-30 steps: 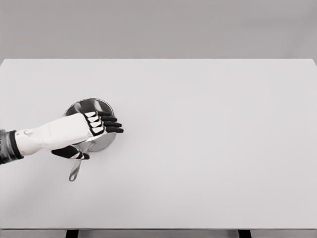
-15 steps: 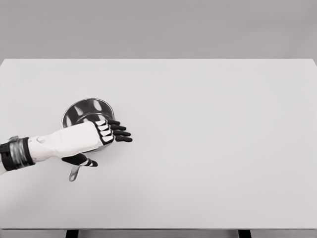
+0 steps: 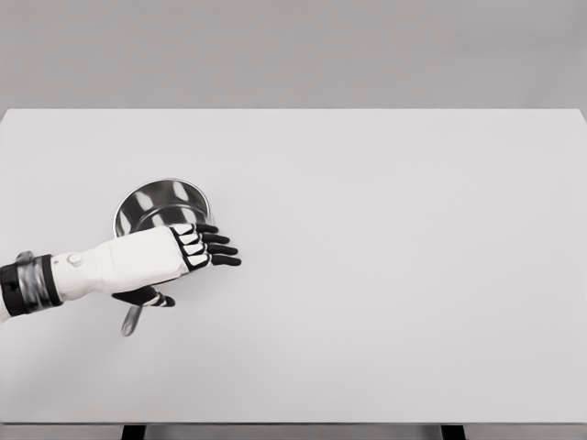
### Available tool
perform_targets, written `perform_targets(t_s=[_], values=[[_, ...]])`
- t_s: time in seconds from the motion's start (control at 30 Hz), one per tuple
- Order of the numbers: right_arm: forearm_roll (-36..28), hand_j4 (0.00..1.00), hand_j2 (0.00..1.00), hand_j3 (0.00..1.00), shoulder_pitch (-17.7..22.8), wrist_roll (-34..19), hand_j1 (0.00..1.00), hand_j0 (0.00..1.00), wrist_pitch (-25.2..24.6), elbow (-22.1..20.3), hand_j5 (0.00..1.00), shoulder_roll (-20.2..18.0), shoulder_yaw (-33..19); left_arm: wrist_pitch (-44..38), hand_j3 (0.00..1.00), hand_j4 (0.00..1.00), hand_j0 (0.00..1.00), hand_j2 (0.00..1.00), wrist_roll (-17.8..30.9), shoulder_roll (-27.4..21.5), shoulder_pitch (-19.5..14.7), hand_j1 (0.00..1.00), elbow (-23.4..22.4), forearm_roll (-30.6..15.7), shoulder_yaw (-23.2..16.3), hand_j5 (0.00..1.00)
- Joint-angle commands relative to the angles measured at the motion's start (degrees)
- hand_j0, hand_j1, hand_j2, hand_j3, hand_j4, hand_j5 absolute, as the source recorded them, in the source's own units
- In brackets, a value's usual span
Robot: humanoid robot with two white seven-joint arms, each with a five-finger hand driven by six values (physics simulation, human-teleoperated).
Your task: Rotate pot handle
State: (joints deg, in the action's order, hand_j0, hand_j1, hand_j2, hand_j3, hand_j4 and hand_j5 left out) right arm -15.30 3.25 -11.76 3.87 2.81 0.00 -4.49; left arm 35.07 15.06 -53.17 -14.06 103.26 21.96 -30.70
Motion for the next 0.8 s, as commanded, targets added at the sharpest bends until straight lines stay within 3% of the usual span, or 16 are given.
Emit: perform_targets(t_s=[0.0, 0.77], values=[[0.01, 1.0, 1.0, 1.0, 0.0, -0.01, 1.0, 1.0, 0.0, 0.0, 1.0, 0.0, 0.0, -0.07, 1.0, 1.0, 1.0, 1.0, -0.03, -0.09, 0.0, 1.0, 0.01, -0.17, 0.03, 1.0], [0.01, 1.0, 1.0, 1.0, 0.0, -0.01, 1.0, 1.0, 0.0, 0.0, 1.0, 0.0, 0.0, -0.07, 1.0, 1.0, 1.0, 1.0, -0.03, -2.99, 0.17, 1.0, 0.01, -0.08, 2.13, 1.0]])
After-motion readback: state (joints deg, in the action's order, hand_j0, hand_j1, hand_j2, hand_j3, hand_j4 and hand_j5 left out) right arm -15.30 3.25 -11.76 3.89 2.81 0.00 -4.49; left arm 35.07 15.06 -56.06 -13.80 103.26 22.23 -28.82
